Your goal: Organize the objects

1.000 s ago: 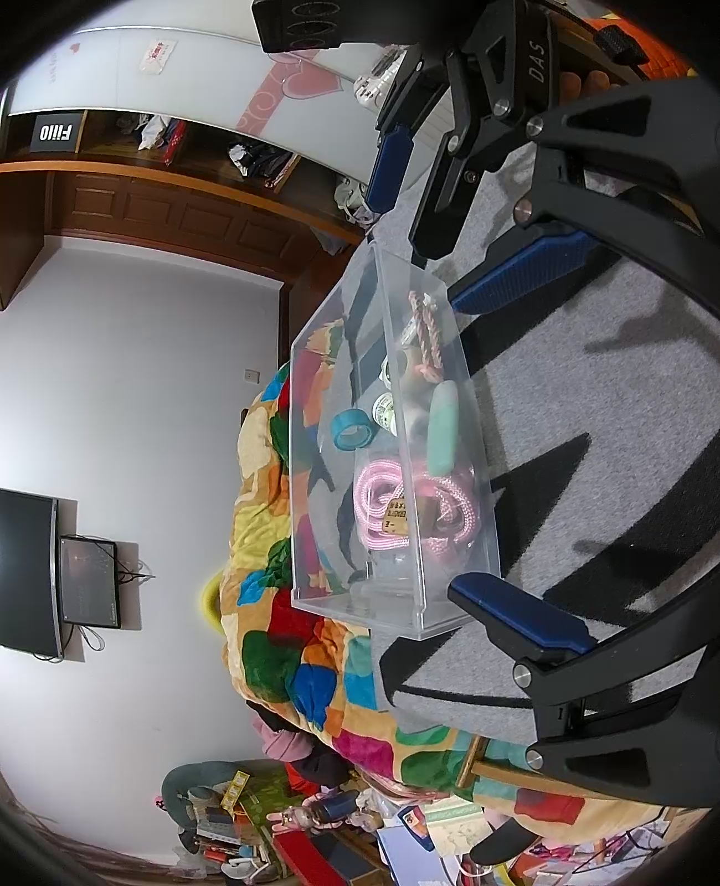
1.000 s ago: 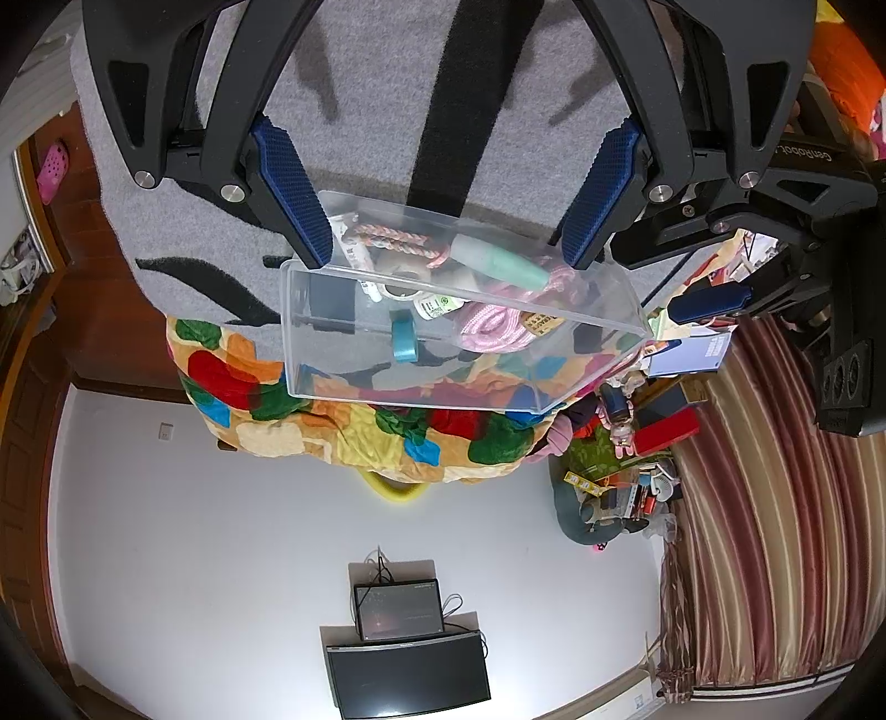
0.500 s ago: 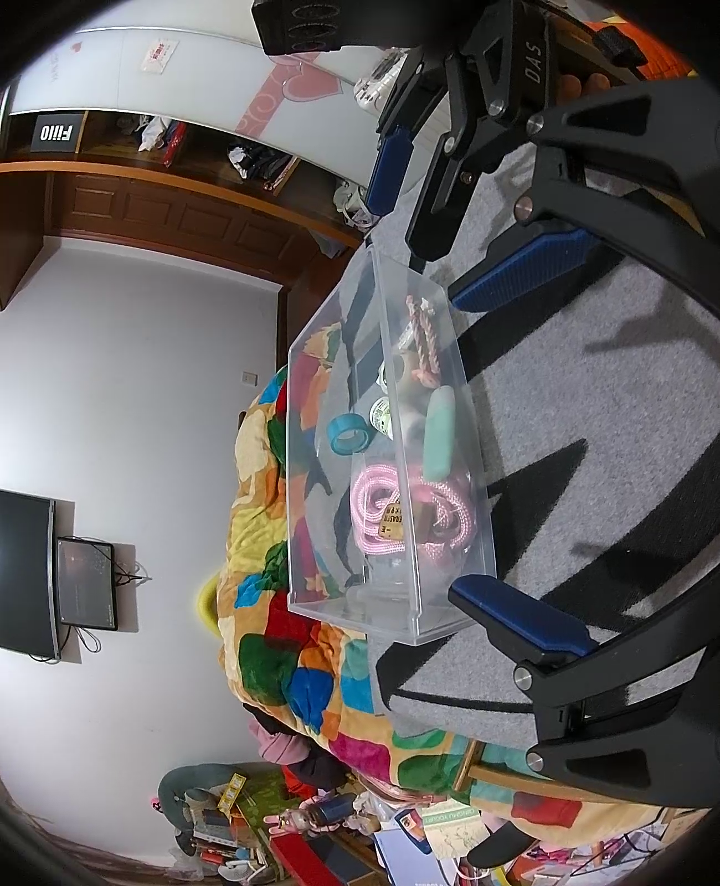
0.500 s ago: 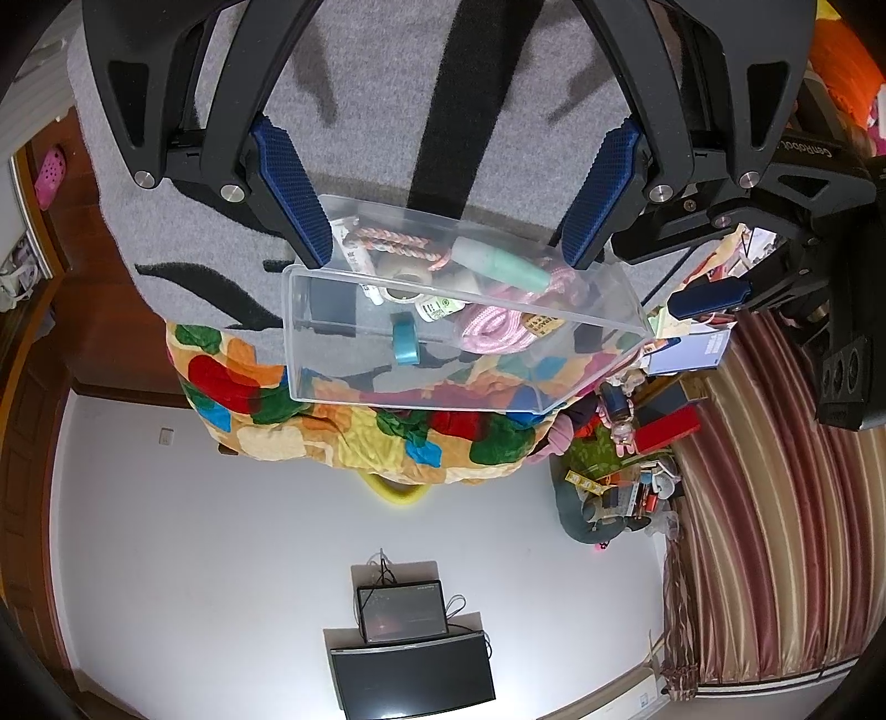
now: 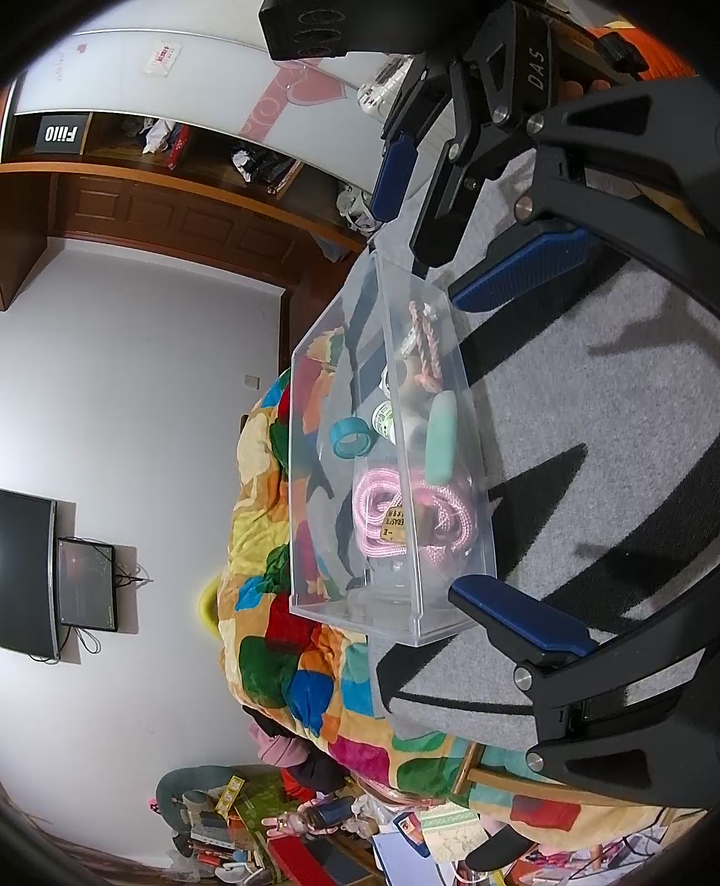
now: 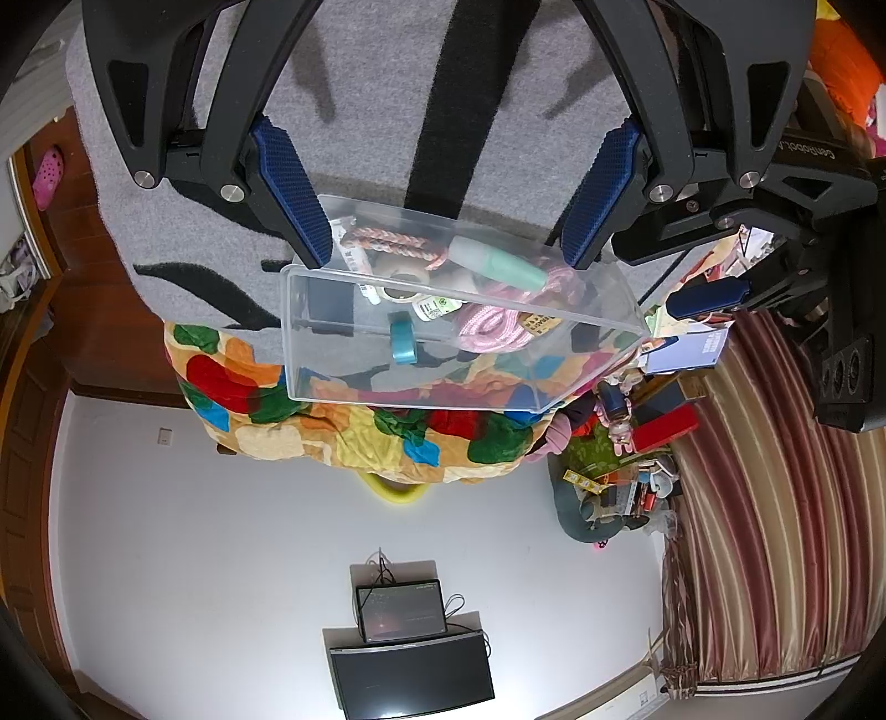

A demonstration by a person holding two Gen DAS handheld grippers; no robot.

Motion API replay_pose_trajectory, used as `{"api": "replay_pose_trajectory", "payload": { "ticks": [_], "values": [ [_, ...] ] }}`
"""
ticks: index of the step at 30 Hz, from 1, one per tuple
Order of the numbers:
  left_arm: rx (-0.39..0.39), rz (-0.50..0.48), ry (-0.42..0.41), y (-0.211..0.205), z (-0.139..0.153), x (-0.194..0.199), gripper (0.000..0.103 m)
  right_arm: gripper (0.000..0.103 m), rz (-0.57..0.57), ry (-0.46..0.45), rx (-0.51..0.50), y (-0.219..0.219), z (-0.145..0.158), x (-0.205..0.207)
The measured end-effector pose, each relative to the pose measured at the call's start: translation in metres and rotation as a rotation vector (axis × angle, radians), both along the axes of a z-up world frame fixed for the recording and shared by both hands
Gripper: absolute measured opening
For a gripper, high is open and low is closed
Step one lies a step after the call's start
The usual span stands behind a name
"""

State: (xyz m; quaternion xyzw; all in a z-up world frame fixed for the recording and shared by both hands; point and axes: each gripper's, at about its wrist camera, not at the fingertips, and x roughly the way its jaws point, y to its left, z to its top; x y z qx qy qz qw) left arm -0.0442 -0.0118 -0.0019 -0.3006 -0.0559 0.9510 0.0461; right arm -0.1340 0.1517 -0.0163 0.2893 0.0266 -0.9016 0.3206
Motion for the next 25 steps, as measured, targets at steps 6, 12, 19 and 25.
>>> {"api": "replay_pose_trajectory", "payload": {
  "ticks": [6,12,19,25],
  "values": [
    [0.003,-0.005,0.008,0.0011,0.0015,0.0017,0.097,0.083,0.001,0.001,-0.001,-0.0006,-0.0006,0.001],
    [-0.003,-0.003,0.006,0.002,0.0015,0.0018,0.097,0.083,0.001,0.0,0.0,-0.0006,-0.0007,0.0007],
    [-0.003,-0.003,-0.008,0.0014,-0.001,0.0004,0.097,0.083,0.0,0.0,0.001,-0.0007,-0.0008,0.0003],
    [0.001,0.007,-0.013,-0.0012,-0.0024,-0.0002,0.097,0.083,0.002,-0.009,0.002,-0.0016,-0.0054,0.0014]
  ]
}}
